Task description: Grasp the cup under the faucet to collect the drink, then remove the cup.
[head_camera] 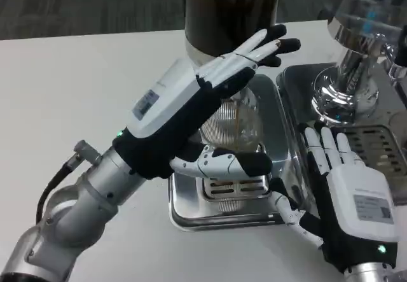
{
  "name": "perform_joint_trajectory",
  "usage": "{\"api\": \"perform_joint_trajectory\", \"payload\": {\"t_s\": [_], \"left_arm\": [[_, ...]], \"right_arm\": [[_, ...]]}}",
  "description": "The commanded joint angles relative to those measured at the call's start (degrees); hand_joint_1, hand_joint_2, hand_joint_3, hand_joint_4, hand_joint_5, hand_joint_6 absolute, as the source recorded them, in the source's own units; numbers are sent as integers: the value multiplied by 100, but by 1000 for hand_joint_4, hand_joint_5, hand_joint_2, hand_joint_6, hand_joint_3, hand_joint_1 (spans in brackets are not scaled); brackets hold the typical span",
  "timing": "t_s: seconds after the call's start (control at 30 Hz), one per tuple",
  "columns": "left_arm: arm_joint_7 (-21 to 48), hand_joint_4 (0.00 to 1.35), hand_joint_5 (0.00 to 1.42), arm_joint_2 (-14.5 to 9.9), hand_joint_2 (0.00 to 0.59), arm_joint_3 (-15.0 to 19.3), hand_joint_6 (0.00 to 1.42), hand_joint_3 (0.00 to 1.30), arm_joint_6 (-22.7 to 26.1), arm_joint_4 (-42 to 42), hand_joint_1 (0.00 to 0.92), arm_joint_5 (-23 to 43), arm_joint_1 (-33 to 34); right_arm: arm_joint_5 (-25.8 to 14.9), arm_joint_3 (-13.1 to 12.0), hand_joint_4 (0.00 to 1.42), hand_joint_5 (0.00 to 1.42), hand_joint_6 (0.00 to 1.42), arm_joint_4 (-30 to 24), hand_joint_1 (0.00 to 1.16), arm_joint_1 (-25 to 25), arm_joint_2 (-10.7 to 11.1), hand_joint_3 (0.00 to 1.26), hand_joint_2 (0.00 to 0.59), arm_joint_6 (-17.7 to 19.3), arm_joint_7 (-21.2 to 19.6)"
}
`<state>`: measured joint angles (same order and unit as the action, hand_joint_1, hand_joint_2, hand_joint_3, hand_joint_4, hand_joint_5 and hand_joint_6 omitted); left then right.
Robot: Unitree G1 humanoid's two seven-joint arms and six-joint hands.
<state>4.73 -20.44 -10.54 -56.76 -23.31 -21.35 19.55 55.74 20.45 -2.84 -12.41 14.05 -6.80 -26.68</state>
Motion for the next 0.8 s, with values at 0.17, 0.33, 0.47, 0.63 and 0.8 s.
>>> {"api": "perform_joint_trajectory", "payload": {"t_s": [0.17,0.33,0.47,0.63,0.8], "left_arm": [[67,0,212,-94,113,-263,219,124,21,109,0,-323,-255],[1,0,212,-148,114,-270,219,124,47,133,0,-345,-278],[-31,0,213,-151,117,-284,219,124,61,142,0,-342,-293],[-46,0,213,-170,122,-309,219,130,83,163,0,-352,-306],[-32,0,213,-193,129,-297,219,133,116,195,0,-298,-315]], "right_arm": [[-92,-55,0,21,162,-21,212,8,5,54,399,81,-82],[-1548,-561,17,54,197,-92,343,-71,-139,13,352,1122,-141],[-2658,-846,0,0,165,71,391,77,-122,0,290,1901,312],[-3634,-1045,0,0,129,548,479,391,-127,0,240,2615,991],[-4217,-1126,0,0,113,1163,538,769,-125,0,213,3045,1678]]}}
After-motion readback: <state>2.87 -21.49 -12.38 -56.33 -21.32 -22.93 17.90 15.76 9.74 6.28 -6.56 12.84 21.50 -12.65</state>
